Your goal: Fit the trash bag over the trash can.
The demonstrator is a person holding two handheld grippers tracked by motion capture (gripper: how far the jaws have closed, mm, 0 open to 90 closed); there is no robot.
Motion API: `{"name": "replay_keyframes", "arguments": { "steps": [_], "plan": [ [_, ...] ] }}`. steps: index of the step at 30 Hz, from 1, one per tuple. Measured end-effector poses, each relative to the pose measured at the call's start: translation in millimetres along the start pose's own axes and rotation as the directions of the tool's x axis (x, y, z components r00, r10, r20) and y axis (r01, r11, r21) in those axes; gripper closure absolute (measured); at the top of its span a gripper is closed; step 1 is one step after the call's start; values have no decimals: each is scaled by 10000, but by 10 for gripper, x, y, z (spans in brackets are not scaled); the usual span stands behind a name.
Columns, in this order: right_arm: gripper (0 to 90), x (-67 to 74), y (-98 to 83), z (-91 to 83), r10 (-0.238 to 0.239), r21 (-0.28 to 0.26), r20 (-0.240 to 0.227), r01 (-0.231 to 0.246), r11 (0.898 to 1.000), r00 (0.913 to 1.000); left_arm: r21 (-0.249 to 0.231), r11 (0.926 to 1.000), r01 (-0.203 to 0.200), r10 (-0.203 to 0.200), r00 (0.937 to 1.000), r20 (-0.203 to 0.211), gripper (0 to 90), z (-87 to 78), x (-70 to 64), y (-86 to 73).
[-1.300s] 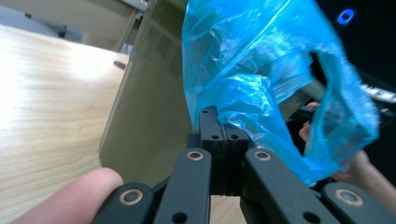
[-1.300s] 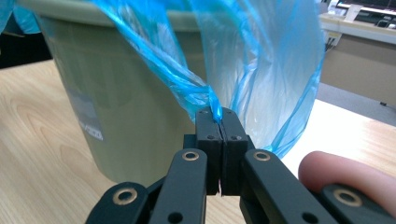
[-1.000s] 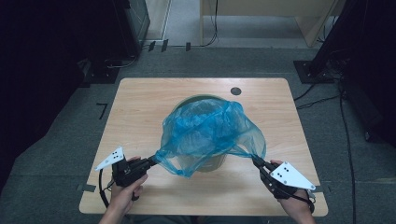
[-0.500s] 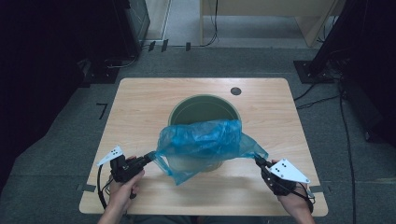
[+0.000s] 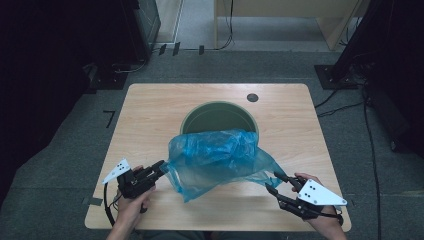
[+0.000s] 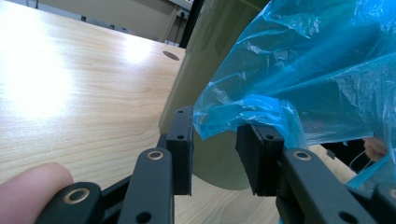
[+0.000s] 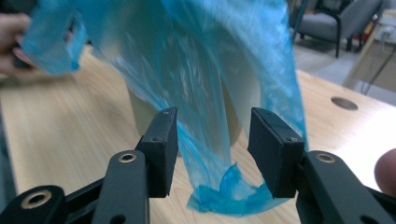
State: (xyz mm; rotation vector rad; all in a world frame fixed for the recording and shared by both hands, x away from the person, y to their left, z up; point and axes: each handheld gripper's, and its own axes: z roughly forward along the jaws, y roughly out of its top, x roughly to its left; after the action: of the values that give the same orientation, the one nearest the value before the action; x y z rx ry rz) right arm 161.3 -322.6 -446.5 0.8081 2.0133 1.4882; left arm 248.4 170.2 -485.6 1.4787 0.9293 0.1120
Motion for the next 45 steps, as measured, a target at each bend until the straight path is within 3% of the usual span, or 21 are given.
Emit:
{"name": "replay_keyframes", "arguments": {
  "steps": [4, 10, 11, 13, 15, 18, 21, 23, 25, 29, 34, 36, 39, 40, 41, 42, 43, 44, 45],
  "plan": [
    [539, -25, 61, -129, 211, -712, -319, -233, 9972, 9993, -43, 10000, 31, -32, 10000, -53, 668, -1, 4, 1],
    [540, 58, 232, -251, -87, -1588, -1495, -154, 9872, 9887, -66, 10000, 1, 0, 10000, 28, 677, 13, -31, 2],
    [541, 76, 253, -254, -147, -1718, -1444, -104, 9851, 9894, -44, 10000, -32, 32, 10000, 51, 678, 14, -36, 2],
    [508, 111, 282, -229, -326, -1900, -981, 134, 9817, 9946, -48, 10000, -24, 25, 9999, 98, 681, 22, -45, 0],
    [463, 145, 279, -169, -661, -1680, 30, 657, 9836, 9978, -35, 10000, -6, 6, 10000, 98, 684, 27, -49, -2],
    [416, 178, 244, -60, -875, -1329, 1077, 1016, 9859, 9903, -32, 10000, -10, 11, 9999, 107, 686, 31, -53, -5],
    [456, 163, 229, 45, -595, -1290, 2026, 869, 9878, 9775, -33, 10000, -35, 35, 9999, 142, 686, 33, -55, -5],
    [548, 144, 239, 75, -358, -1543, 2265, 721, 9854, 9734, -6, 10000, -88, 88, 9998, 159, 683, 31, -57, -6],
    [659, 147, 269, 85, -163, -1890, 2176, 585, 9802, 9759, -9, 9999, -156, 156, 9997, 170, 673, 28, -59, -7],
    [895, 165, 319, 118, 9, -1916, 2547, 496, 9802, 9670, 57, 9995, -317, 316, 9993, 209, 602, 42, -45, -18],
    [900, 160, 352, 145, 549, -2096, 2680, 26, 9778, 9618, 449, 9968, -659, 636, 9967, 501, 348, 115, -13, -81],
    [900, 179, 376, 146, 665, -2176, 2685, -67, 9760, 9610, 753, 9883, -1326, 1318, 9911, 165, 274, 138, -21, -119],
    [900, 213, 420, 150, 788, -2300, 2680, -157, 9731, 9602, 1322, 9569, -2587, 2682, 9615, -598, 181, 151, -57, -180],
    [900, 219, 430, 152, 795, -2332, 2695, -150, 9723, 9597, 1618, 9372, -3090, 3288, 9374, -1147, 181, 161, -88, -215],
    [900, 231, 447, 154, 853, -2362, 2683, -204, 9715, 9596, 1858, 9229, -3372, 3660, 9182, -1517, 181, 167, -109, -238],
    [900, 234, 455, 157, 889, -2404, 2668, -230, 9704, 9596, 2240, 8950, -3857, 4309, 8774, -2109, 181, 171, -137, -284],
    [900, 235, 467, 161, 909, -2458, 2647, -240, 9690, 9600, 2452, 8730, -4217, 4738, 8524, -2211, 181, 171, -141, -316],
    [900, 242, 474, 163, 975, -2469, 2647, -304, 9686, 9594, 2701, 8564, -4401, 4991, 8397, -2140, 180, 169, -136, -334],
    [900, 246, 481, 167, 1017, -2486, 2656, -338, 9680, 9587, 2875, 8472, -4468, 5114, 8324, -2136, 180, 167, -129, -349]
  ]
}}
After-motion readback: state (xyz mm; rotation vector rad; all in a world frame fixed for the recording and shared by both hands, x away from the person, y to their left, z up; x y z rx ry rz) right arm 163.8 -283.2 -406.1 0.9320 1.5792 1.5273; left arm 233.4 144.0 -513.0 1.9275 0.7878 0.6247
